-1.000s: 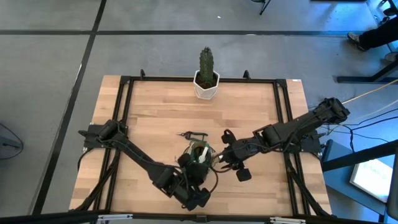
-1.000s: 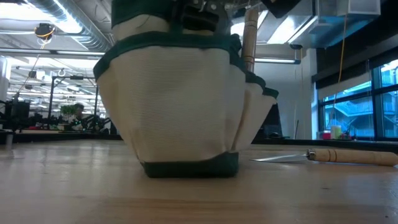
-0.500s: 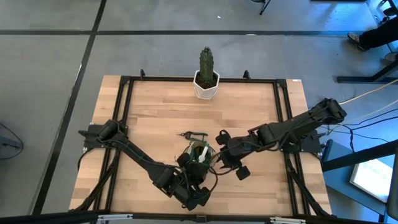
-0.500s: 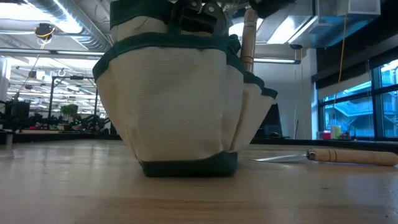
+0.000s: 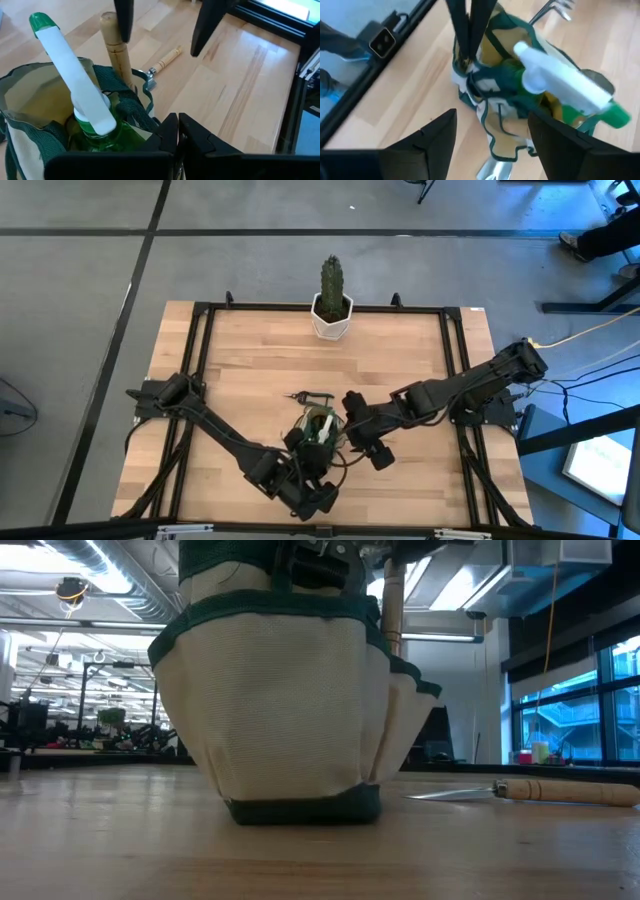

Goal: Pick & Place Garden tools in Gardening bag
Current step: Put the shear scissors into the gardening bag, then adjust the gardening bag

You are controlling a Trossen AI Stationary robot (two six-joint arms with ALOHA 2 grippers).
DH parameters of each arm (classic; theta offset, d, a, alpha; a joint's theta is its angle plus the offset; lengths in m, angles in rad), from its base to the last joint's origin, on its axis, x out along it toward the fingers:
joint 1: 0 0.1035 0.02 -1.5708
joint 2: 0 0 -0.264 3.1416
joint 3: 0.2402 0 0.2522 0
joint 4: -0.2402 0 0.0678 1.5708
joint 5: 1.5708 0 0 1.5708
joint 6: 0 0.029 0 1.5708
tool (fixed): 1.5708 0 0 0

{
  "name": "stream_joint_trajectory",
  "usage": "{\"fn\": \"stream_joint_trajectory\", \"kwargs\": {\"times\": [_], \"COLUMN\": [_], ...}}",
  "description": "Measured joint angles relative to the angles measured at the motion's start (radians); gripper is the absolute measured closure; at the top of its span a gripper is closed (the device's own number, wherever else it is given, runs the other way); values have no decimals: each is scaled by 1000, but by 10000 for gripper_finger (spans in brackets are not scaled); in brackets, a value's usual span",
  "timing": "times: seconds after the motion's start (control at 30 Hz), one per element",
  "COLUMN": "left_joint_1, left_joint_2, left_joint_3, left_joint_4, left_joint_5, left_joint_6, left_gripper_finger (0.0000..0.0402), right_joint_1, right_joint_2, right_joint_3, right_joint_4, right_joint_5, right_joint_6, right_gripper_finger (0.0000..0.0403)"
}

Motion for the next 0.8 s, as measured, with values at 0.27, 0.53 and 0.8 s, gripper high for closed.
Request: {"fn": "stream_joint_trajectory", "kwargs": {"times": [0.27,0.53,0.8], "left_joint_1": [-29,-28,-52], "left_joint_2": [-15,-73,-126], "left_joint_3": [0,0,0], "left_joint_4": [48,0,-281], "left_joint_5": [-90,-216,-155], "left_joint_6": [24,2,-353], "left_gripper_finger": [367,353,387], "right_joint_1": [0,6,54], "right_joint_2": [0,0,0], "right_joint_3": [52,52,6], "right_joint_4": [-133,-213,-107], "right_joint_5": [-5,-39,-40], "right_joint_6": [143,264,351], "right_gripper_finger": [153,153,153]}}
